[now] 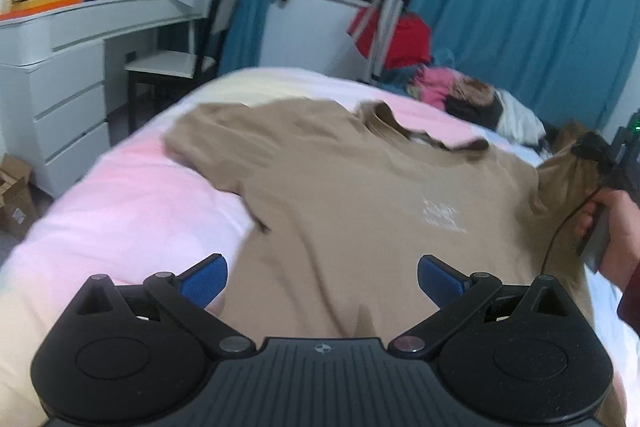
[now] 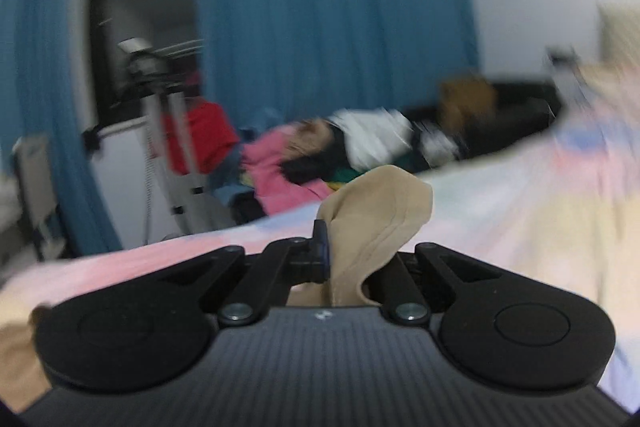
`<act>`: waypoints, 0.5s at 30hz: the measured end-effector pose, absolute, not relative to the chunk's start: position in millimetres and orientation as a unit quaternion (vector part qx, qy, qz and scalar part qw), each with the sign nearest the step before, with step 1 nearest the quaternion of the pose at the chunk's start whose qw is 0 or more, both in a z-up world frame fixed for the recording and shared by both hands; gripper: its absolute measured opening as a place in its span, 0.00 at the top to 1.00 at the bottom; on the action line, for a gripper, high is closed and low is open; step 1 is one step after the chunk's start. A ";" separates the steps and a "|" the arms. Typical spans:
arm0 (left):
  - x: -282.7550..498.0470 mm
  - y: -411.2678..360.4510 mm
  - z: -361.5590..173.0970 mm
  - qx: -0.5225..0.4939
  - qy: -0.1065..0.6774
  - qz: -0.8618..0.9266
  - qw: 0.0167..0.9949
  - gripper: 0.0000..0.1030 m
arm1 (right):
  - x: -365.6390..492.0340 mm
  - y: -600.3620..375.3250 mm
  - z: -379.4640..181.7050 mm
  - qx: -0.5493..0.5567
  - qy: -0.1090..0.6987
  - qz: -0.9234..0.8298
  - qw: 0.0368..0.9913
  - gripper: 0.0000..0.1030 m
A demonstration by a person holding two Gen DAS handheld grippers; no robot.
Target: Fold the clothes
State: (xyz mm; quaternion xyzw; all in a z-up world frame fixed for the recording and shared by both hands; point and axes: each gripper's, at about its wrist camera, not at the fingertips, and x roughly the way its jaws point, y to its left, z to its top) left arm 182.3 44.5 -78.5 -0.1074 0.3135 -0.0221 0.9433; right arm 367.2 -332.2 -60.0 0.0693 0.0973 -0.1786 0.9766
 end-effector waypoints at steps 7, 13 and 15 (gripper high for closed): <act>178.5 84.6 -72.5 -0.138 0.307 0.008 0.942 0.01 | 399.1 -196.2 -92.8 -0.082 0.151 -0.108 0.979 0.95; 191.2 95.7 -89.7 -0.118 0.326 0.029 0.938 0.01 | 431.0 -151.9 -134.3 -0.099 0.233 -0.067 0.965 0.91; 194.0 95.3 -92.6 -0.113 0.329 0.028 0.937 0.01 | 434.1 -155.4 -137.4 -0.068 0.252 -0.044 0.964 0.71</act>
